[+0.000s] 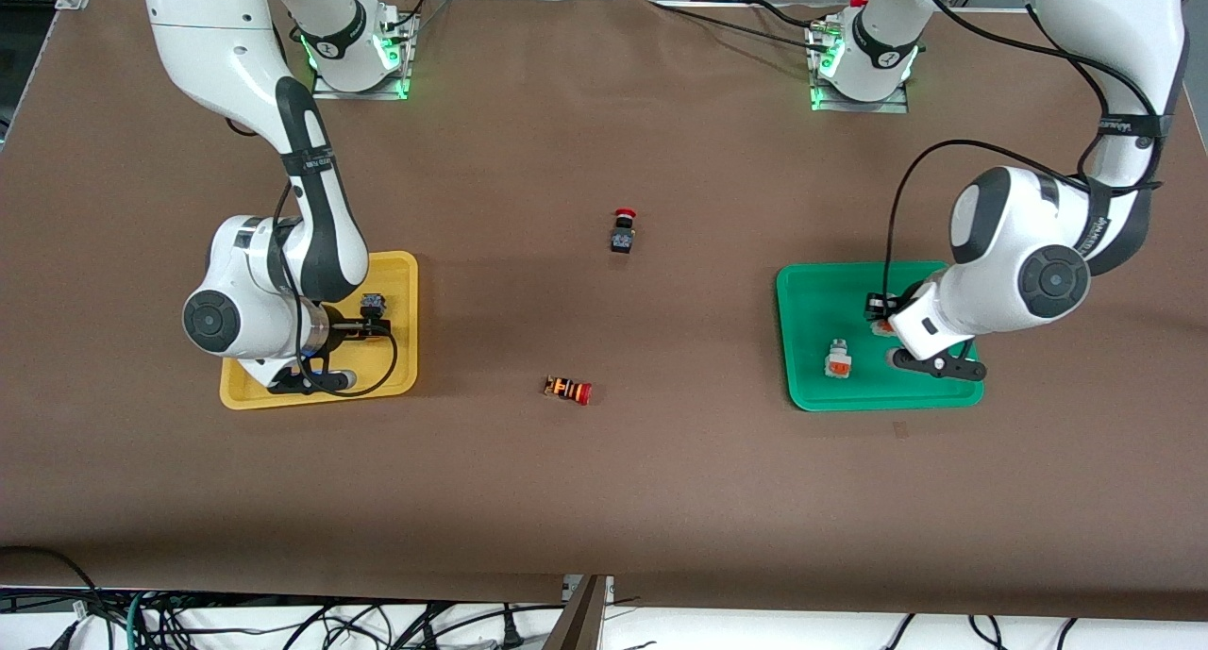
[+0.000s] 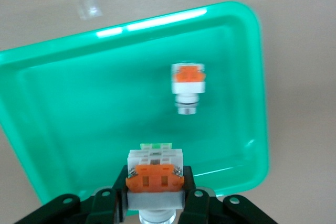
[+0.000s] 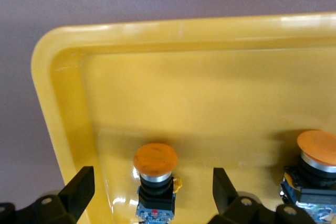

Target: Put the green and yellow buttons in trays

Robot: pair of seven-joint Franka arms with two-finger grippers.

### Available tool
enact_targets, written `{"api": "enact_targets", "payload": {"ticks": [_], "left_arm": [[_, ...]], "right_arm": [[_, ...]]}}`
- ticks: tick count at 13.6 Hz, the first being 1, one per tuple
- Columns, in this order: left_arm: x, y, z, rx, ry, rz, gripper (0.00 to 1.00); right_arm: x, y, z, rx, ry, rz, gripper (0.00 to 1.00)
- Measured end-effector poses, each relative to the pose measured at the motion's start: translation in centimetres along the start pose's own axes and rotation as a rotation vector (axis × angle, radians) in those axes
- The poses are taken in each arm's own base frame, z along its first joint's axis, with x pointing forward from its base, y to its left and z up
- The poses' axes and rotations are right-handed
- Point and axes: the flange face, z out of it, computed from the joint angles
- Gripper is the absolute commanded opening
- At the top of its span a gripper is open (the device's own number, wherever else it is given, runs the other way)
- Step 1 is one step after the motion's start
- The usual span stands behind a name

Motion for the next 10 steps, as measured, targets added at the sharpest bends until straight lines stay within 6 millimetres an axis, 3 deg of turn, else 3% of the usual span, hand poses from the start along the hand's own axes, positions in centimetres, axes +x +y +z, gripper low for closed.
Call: {"api": "enact_targets", "payload": {"ticks": [3,6,8,9,10], "left_arm": [[0.4,-3.1,2.0,0.025,-0.006,-0.003,0.23],[1.4,-3.7,5.3,0.008,0.004,-0.004,0.23],[2.2,-3.5,8.3,-0.009,0.014,0.0,0.33],[2.4,-3.5,9.6,-0.017,0.017,0.0,0.34],[2.6,-3.5,10.8,-0.024,0.018,0.0,0.45]], "right_arm": [[0.1,0.7,-0.1,-0.001,0.001,0.005,0.99],[0.4,2.7,0.3,0.009,-0.015,-0.002,1.0],[0.5,4.2,0.2,0.023,-0.021,-0.015,1.0],[0.5,5.0,-0.2,0.033,-0.017,-0.014,1.0],[0.5,5.5,-0.8,0.038,-0.008,-0.012,1.0]]}}
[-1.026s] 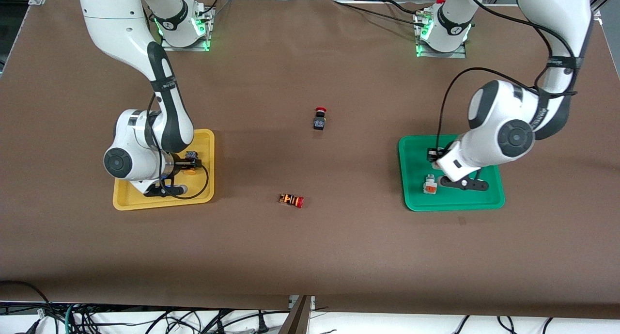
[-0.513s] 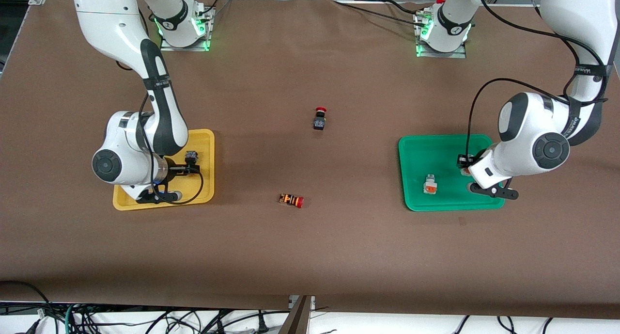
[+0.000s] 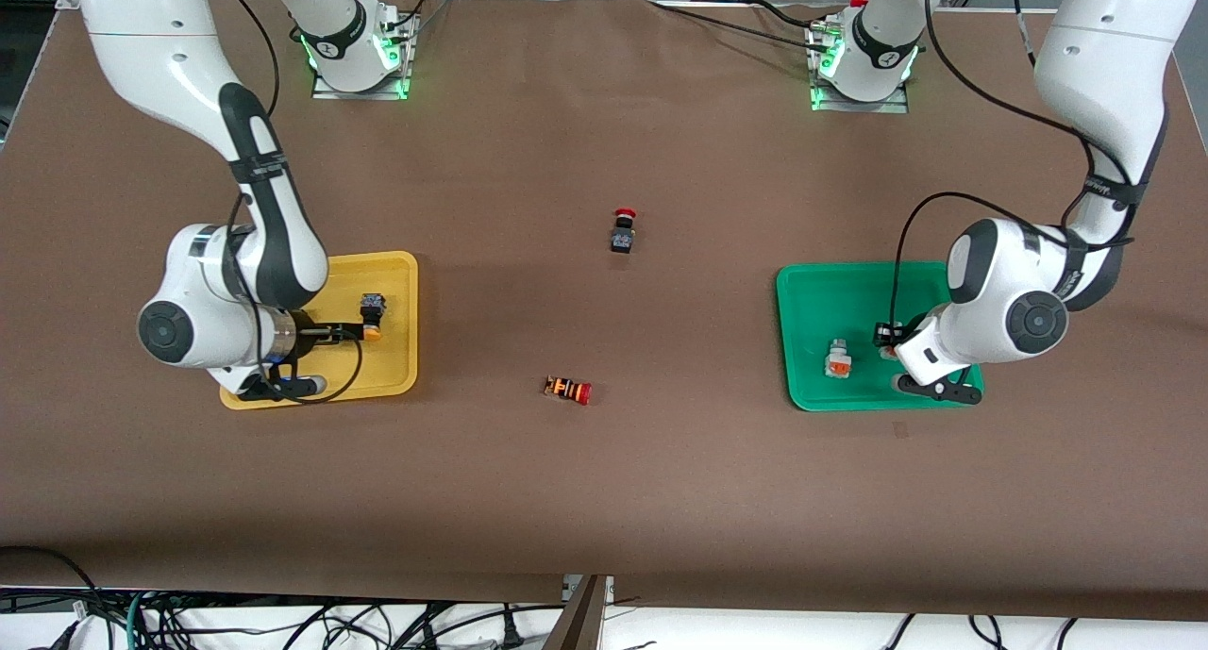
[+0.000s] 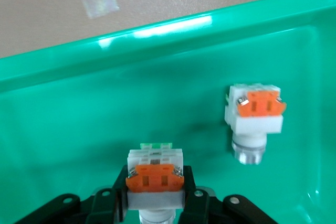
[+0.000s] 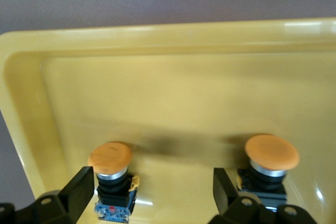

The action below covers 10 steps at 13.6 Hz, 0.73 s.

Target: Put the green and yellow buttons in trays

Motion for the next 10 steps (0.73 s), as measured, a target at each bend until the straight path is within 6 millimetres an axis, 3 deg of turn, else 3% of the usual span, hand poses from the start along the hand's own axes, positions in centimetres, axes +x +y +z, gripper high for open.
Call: {"api": "enact_targets", "payload": {"ticks": [2,7,9,10], "left_arm": [[0.1,-0.1,1.3,-0.008,-0.002,-0.002,1.0],[0.4,-0.8,0.7,-0.008,0.012,-0.013,1.0],[0.6,-1.2,-0.8,-0.001,0.033,-0.023,1.0],[0.6,-1.4,-2.5,0.007,0.048,-0.027,1.0]], "right_arm": [[-0.1,0.4,-2.0,-0.016,0.026,-0.012,1.0],[-2.3,-0.2,-10.2,-0.062,0.077,-0.062,1.0],[-3.9,-0.6,-14.0,-0.059,0.09,-0.069,1.0],[-4.8,-1.0,-16.0,-0.053,0.103,-0.075,1.0]]}}
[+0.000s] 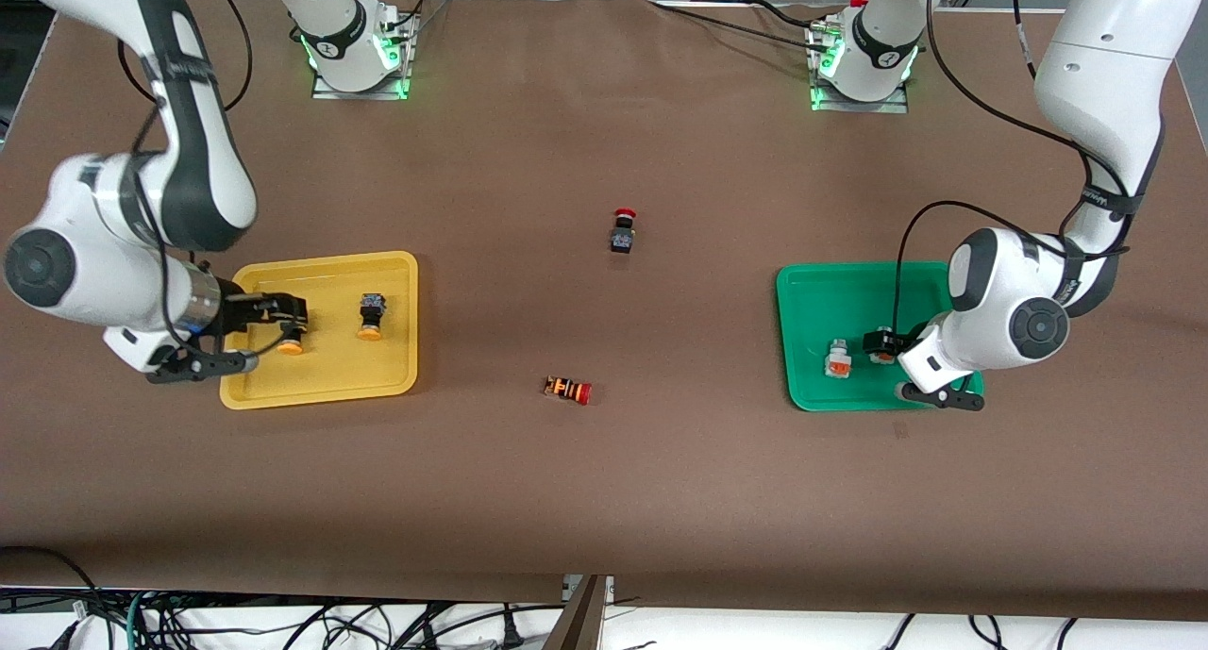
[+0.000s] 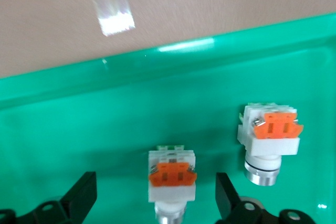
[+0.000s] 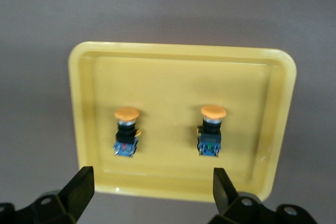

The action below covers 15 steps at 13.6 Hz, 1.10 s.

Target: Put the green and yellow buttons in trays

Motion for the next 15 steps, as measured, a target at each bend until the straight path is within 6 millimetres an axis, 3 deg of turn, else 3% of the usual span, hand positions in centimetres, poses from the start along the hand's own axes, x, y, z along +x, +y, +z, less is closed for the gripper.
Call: {"api": "enact_targets", "payload": {"ticks": [3,5,10,12,15], "left_arm": [[-0.6,-0.3,-8.0,0.04,0.015,-0.017,1.0],[-2.0,-0.6,-13.8,0.067,-0.01,-0.049,1.0],[-5.0,-2.2,-29.8,0.096,-0.002,-0.118,1.0],[-5.8,-2.2,-33.6,0.101,0.04,-0.126,1.0],[-7.5,-1.5,-37.5,0.113,0.107,-0.135,1.0]], "right_arm": [[-2.2,-0.1,-5.7,-0.032,0.047,-0.023,1.0],[-3.8,1.1,-9.2,-0.049,0.085,-0.008,1.0],[-8.0,2.2,-15.3,-0.087,0.105,0.002,1.0],[-9.7,1.3,-17.1,-0.081,0.065,-0.006,1.0],[-11.4,0.1,-19.3,-0.076,0.027,-0.016,1.0]]}}
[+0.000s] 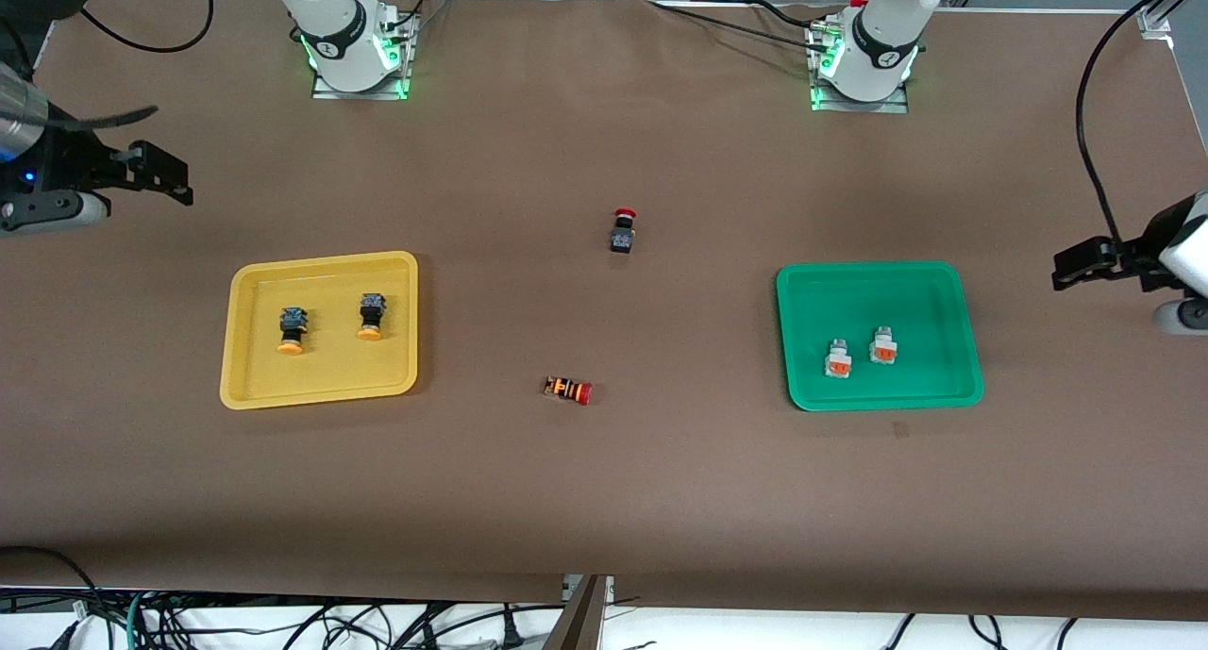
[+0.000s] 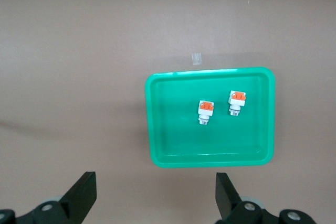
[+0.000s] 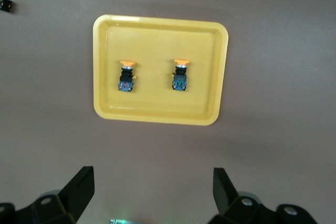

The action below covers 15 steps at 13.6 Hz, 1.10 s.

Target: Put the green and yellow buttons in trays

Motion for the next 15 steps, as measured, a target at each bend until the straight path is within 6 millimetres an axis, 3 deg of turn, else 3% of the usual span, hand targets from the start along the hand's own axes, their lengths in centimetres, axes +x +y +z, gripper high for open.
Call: {"api": "enact_targets", "payload": {"ticks": [2,4,9,11,13,15], "left_arm": [[-1.2,0.3,-1.7,-0.031,0.012,-0.02,1.0],[-2.2,0.9,-1.6,-0.063,0.011,-0.03,1.0],[-3.9,3.0,4.4,-0.071,0.043,-0.008,1.0],[-4.6,3.7,2.6,-0.071,0.007,0.004,1.0],[-5.5,3.6,-1.7,-0.071,0.002,0.007,1.0],[-6.3,3.5,-4.2,-0.071,0.027,0.008,1.0]], "right_arm": [[-0.8,0.1,-0.3,0.005,-0.032,0.014,1.0],[-1.1,0.1,-0.2,0.007,-0.052,0.054,1.0],[-0.7,-0.1,-0.3,0.007,-0.061,0.067,1.0],[-0.1,0.0,-0.6,0.007,-0.063,0.068,1.0],[0.4,0.1,-0.5,0.008,-0.069,0.068,1.0],[0.6,0.1,-0.3,0.008,-0.073,0.068,1.0]]}}
